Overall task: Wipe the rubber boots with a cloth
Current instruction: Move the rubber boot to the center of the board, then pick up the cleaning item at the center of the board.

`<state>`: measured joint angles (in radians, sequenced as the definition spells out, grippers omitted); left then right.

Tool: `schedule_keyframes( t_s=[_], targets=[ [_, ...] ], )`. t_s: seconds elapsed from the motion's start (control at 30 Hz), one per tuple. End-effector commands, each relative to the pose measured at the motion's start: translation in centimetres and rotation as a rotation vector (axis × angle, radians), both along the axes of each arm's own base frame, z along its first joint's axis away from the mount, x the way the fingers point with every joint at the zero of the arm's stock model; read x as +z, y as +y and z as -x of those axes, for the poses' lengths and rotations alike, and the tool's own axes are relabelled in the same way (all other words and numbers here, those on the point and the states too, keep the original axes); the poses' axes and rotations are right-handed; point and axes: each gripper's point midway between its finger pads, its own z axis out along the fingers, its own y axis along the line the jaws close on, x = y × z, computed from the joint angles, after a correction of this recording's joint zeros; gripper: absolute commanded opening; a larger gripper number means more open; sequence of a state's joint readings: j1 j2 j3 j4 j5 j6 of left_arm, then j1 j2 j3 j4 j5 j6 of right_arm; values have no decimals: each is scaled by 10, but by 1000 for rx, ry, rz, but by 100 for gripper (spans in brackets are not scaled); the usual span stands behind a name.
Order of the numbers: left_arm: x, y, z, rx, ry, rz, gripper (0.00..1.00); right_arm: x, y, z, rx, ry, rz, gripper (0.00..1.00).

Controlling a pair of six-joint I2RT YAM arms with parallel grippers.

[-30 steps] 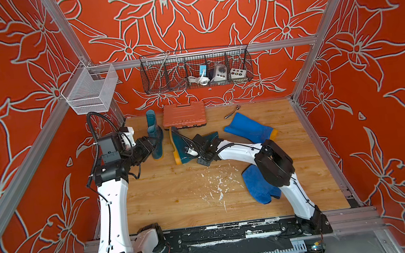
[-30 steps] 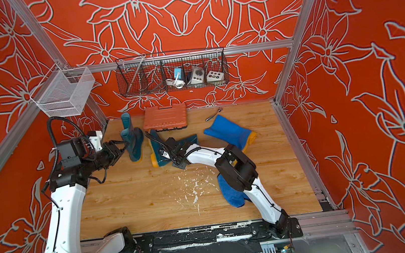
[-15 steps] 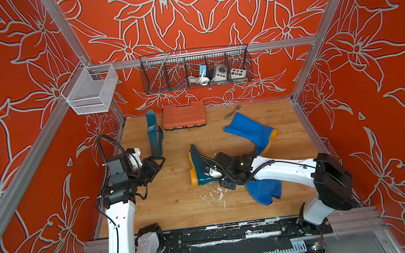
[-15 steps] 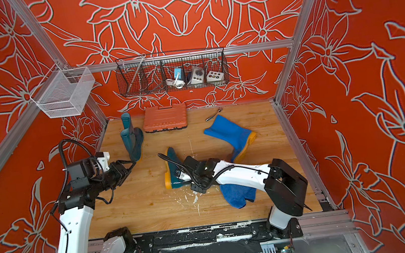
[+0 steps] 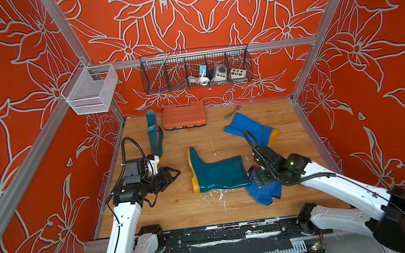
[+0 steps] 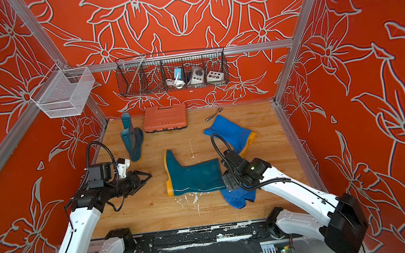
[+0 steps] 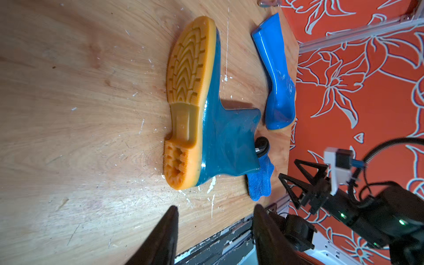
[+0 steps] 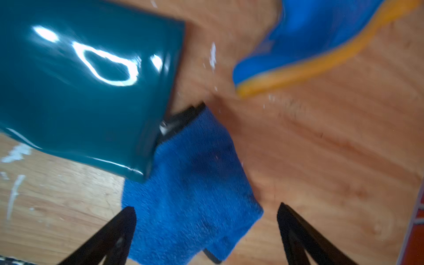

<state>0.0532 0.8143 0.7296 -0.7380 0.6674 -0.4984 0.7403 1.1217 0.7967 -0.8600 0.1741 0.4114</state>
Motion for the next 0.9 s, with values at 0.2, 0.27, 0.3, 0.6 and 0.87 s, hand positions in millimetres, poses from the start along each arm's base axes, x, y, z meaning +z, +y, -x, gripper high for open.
schedule_keyframes(
  t_s=[0.2,0.27,0.3,0.6,0.87],
  targets=[
    [-24,-22,1,-83,75,17,53,-64,-3,7,-117,283,85,99],
    [-31,-26,-1,-94,97,25,53,-75,-3,2,-123,292,100,99],
    [-35,-28,-1,-99,109,29,53,-81,0,3,-125,312,92,99],
    [-74,-22,-16,-78,176,-42,55,-114,19,23,-150,449,-12,17],
    [-92,-37,-27,-197,241,-138,55,11,-3,-9,-154,48,-87,0]
  ],
)
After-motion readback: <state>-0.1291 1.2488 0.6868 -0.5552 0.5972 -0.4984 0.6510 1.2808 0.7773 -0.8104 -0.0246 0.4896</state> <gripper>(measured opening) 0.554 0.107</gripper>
